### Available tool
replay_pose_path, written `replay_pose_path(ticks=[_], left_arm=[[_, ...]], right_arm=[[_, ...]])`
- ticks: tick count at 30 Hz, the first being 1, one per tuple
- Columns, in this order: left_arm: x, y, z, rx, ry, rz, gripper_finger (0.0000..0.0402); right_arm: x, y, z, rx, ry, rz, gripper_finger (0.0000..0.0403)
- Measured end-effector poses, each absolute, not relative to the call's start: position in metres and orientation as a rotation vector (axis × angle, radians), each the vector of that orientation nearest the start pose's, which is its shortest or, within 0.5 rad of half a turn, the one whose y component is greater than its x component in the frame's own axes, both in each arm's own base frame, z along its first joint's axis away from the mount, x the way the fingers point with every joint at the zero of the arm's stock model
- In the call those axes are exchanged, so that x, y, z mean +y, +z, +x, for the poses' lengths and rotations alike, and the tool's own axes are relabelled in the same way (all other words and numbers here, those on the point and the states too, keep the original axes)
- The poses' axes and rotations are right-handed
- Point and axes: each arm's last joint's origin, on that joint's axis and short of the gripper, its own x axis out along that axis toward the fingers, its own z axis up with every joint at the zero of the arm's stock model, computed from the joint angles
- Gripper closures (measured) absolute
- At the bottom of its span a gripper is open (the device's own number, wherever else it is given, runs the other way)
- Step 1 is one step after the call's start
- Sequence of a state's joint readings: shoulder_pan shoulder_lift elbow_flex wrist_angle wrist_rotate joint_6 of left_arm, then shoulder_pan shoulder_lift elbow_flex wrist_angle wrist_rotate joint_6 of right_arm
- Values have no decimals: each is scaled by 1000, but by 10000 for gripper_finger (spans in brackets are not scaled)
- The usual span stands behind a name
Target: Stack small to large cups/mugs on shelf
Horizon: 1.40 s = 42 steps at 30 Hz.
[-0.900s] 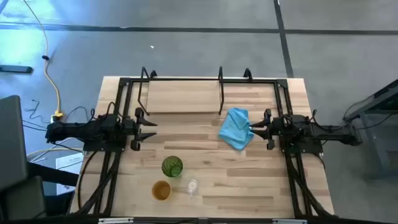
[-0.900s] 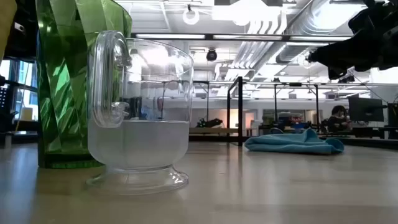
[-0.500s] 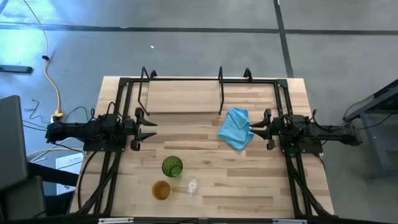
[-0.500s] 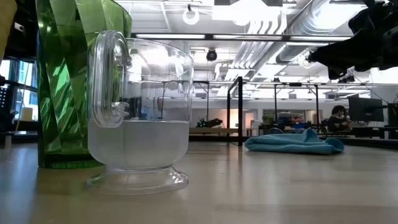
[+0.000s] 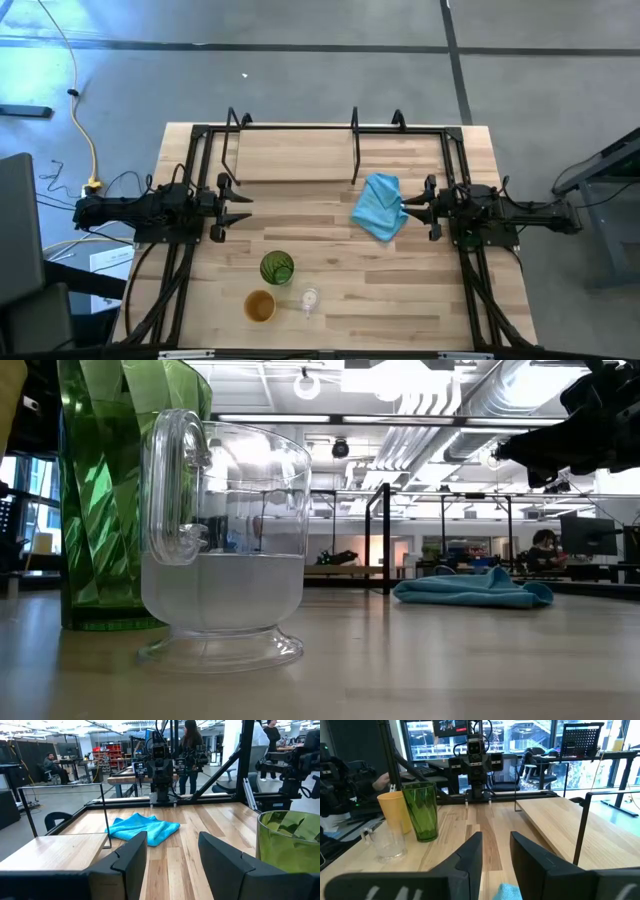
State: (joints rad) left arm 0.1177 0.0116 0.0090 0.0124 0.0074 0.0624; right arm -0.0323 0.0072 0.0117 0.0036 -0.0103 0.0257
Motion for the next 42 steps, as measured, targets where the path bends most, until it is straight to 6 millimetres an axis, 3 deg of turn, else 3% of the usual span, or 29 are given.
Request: replay_pose_path(ticks=[42], left_arm=[[12, 167, 97, -9, 138, 71, 234]], right_arm=[[-3, 167, 97, -8, -22, 26, 313]])
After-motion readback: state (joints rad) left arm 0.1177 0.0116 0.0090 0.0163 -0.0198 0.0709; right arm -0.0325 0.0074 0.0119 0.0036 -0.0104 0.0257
